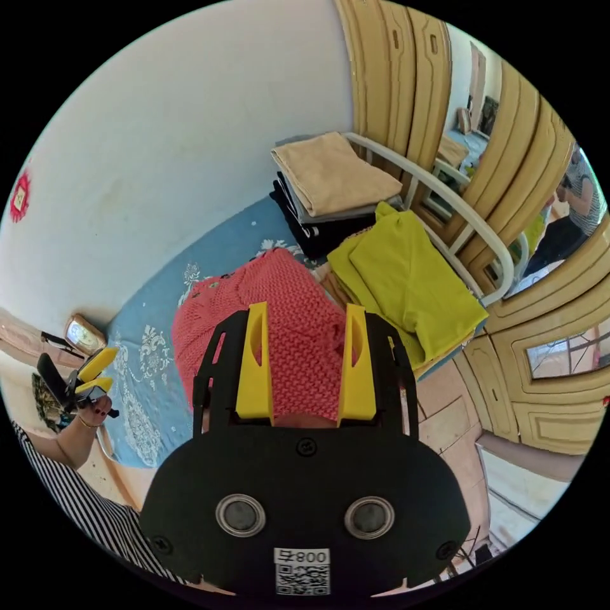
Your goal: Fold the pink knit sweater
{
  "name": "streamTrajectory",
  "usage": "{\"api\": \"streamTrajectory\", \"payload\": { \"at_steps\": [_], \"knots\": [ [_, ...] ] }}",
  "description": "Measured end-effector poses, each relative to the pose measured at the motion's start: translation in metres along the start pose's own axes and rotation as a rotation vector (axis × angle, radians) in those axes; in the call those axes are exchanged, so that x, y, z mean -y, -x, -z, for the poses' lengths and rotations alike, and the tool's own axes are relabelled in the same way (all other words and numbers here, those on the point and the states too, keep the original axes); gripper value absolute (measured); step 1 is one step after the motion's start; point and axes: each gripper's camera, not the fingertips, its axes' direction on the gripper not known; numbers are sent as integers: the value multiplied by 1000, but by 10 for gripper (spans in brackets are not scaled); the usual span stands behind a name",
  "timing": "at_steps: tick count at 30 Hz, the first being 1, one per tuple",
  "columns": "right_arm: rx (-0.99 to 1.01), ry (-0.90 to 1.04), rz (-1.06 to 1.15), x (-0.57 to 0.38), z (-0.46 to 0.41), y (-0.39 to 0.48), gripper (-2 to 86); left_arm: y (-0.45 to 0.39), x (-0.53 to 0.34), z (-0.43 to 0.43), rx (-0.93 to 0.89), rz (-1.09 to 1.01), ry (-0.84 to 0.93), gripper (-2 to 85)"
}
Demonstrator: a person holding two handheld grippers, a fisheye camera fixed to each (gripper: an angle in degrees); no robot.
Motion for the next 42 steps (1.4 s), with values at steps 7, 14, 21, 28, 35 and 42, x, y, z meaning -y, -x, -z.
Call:
{"api": "streamTrajectory", "payload": {
  "at_steps": [7, 14, 21, 28, 35, 42],
  "knots": [
    [182, 14, -44, 19, -12, -24, 89, 28, 38, -21, -106, 43, 69, 134],
    [332, -100, 314, -8, 45, 84, 76, 76, 70, -20, -336, 193, 66, 165],
    [326, -43, 602, -40, 34, 206, 74, 148, 66, -9, -599, 514, 14, 200],
    [399, 61, 717, -55, -4, 280, 75, 175, 24, 43, -441, 528, 74, 77],
    [532, 2, 896, -47, -8, 391, 76, 194, -8, 187, -280, 417, -83, 73],
    [802, 164, 941, -85, -61, 513, 62, 210, -139, 320, -40, 537, -62, 77]
  ]
}}
